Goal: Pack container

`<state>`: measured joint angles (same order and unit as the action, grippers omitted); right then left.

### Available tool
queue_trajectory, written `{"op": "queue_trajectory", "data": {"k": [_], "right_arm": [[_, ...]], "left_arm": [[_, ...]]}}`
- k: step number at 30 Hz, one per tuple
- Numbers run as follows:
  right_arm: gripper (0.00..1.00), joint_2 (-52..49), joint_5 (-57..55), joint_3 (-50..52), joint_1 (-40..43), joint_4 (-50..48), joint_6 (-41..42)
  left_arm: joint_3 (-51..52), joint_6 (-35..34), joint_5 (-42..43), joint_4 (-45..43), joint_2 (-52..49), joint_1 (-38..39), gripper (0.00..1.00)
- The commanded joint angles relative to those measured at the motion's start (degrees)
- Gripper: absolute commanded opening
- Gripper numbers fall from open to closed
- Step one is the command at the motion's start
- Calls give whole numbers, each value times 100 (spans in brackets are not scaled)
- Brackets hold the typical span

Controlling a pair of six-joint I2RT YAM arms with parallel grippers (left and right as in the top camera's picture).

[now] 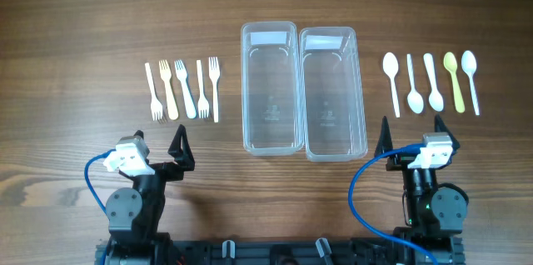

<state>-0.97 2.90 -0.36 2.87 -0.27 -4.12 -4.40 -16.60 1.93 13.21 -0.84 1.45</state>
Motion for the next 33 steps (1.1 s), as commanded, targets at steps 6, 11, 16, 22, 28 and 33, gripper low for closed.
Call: {"op": "queue_trajectory", "data": {"k": [6,11,16,22,28,33], "right_arm": [[100,33,-120,7,-35,-2,111],[100,33,-120,7,-35,-2,109],[100,33,-118,7,-35,-2,114],[100,33,31,7,-35,11,129],[100,33,35,-111,-35,-7,188],[100,-245,-144,-844,-35,37,326]], "left_arm": [[44,138,-52,-24,46,31,100],[44,138,-52,-24,46,31,100],[44,138,-52,-24,46,31,100],[44,138,-50,-24,46,31,100],[44,138,-50,-24,46,31,100],[44,138,-52,-24,46,31,100]]}}
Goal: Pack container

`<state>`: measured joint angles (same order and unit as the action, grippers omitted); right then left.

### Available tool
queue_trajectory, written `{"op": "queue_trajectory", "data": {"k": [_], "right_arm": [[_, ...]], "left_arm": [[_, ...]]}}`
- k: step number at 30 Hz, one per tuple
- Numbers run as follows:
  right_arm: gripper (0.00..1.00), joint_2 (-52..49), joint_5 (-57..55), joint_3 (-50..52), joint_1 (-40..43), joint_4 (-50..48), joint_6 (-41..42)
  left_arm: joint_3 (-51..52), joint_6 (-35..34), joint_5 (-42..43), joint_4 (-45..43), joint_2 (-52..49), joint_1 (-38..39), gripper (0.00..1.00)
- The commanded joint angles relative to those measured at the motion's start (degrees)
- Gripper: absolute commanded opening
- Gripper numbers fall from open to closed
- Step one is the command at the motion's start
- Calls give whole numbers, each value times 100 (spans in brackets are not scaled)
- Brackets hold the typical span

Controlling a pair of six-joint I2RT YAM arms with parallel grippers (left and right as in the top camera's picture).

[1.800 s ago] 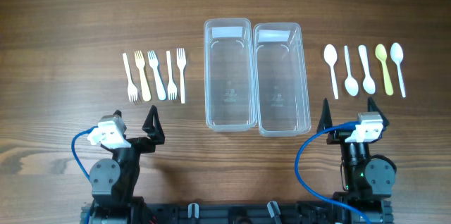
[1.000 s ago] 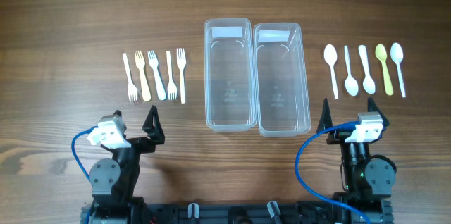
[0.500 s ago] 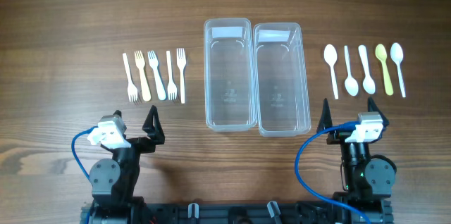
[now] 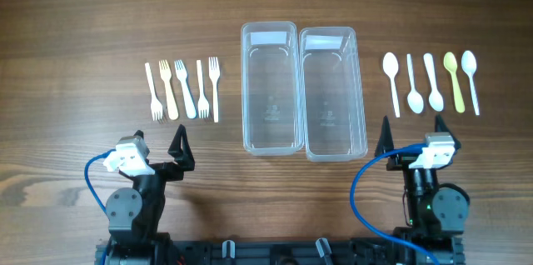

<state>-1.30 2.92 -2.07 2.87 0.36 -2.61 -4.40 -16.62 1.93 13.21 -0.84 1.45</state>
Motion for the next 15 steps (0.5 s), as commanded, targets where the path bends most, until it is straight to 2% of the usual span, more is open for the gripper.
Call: {"op": "queue_trajectory", "data": {"k": [1,6,11,15], "right_arm": [[100,-372,-254,-863,-35,-24,170],[100,-1687,-542,-2131,-35,291,105],[100,-3359,-581,-3517,-33,1036,92],[100,-4994,-595,-4784,-33,1921,-321]], "left_arm": [[44,140,-52,-24,46,31,100],[44,140,-50,-24,46,31,100],[44,140,-52,-24,46,31,100],[44,140,-50,-24,46,31,100]]}}
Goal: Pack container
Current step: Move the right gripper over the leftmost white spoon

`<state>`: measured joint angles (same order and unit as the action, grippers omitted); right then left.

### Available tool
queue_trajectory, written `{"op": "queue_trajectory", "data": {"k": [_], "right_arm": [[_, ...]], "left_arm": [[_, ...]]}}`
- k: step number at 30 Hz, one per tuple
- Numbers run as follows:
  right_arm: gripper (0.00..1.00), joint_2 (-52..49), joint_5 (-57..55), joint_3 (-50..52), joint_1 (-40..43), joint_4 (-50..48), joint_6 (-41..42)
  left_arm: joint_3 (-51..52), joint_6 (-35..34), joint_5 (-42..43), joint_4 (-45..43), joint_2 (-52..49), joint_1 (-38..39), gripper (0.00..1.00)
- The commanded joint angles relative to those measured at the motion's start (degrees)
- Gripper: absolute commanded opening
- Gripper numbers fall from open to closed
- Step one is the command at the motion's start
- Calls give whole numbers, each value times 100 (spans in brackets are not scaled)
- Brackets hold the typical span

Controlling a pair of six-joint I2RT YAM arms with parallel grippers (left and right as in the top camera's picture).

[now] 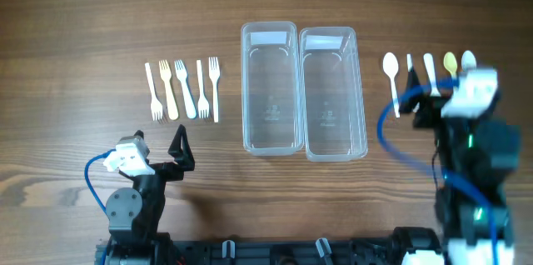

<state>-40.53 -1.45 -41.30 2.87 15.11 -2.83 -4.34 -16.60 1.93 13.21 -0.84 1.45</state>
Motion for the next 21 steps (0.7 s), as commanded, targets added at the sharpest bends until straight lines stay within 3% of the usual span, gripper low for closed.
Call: {"op": "queue_trajectory", "data": {"k": [1,10,15,21], "right_arm": [[100,-1432,-157,-1163,-35,721,-402],[100,-3875,-149,-3344,-20,2981,-896],[100,-4026,321,-3418,-17,2922,-599],[95,-4030,-120,-3418,-13,2887,-619]], "left_arm": [[37,138,-50,-24,46,31,100],[37,138,-52,-24,46,31,100],[37,138,-52,-24,46,31,100],[37,138,-52,-24,46,31,100]]}}
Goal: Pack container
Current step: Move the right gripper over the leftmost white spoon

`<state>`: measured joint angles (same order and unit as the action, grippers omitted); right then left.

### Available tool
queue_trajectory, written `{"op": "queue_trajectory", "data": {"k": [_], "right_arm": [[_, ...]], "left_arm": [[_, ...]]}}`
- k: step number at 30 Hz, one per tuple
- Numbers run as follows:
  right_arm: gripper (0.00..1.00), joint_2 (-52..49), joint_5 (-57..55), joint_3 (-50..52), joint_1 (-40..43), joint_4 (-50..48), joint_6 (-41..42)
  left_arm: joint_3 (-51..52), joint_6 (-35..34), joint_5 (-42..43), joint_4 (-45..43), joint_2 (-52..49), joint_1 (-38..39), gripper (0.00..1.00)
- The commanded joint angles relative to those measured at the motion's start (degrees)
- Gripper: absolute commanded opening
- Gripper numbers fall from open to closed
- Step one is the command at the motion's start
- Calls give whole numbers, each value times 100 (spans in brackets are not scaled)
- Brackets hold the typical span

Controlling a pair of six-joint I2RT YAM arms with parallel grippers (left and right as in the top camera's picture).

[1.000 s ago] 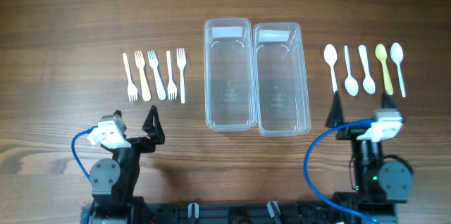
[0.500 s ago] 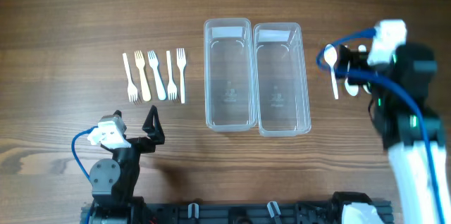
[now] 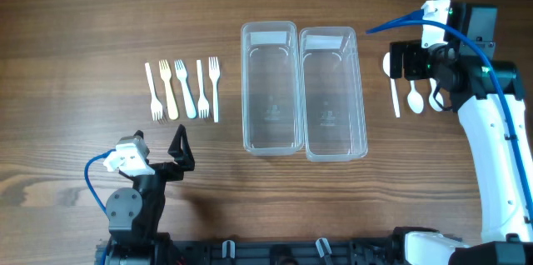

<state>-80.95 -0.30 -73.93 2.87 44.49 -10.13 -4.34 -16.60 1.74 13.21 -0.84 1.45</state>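
Two clear empty containers stand side by side mid-table, the left container (image 3: 270, 87) and the right container (image 3: 333, 92). Several white and cream forks (image 3: 183, 90) lie in a row to their left. To the right is a row of spoons (image 3: 415, 98), their upper ends covered by my right arm. My right gripper (image 3: 403, 61) hangs over the leftmost spoon's bowl (image 3: 387, 65), its jaws apparently parted and holding nothing. The left gripper (image 3: 178, 147) rests near the front edge, fingers together and empty.
The right arm's white link (image 3: 495, 157) stretches from the front right corner up over the spoon row, with a blue cable (image 3: 400, 22) arching above it. The left arm's base (image 3: 129, 207) sits at the front left.
The right arm has reached farther back; its gripper was over the lower ends of the spoons and now sits over the upper end of the leftmost ones. The left arm is unchanged.
Both arms sat folded at the front edge for the first two moments, with forks, spoons and containers untouched. Then the right arm was raised over the spoon row, and now its gripper is over the leftmost spoons. No object has moved.
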Motion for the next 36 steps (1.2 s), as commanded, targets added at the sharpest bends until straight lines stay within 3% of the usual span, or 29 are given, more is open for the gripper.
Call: {"op": "queue_trajectory", "data": {"k": [1,9,20,32,36], "right_arm": [[94,-22,-321,-155,-13,-68,114],[66,-782,-487,-155,-13,-295,127],[60,-2100,-487,-155,-13,-472,105],[59,-2710,-485,-153,11,-673,111],[53,-2918,-487,-153,46,-706,125]], "left_arm": [[37,138,-33,-24,46,31,100],[37,138,-31,-24,46,31,100],[37,138,-31,-24,46,31,100],[37,138,-33,-24,46,31,100],[37,138,-31,-24,46,31,100]]}}
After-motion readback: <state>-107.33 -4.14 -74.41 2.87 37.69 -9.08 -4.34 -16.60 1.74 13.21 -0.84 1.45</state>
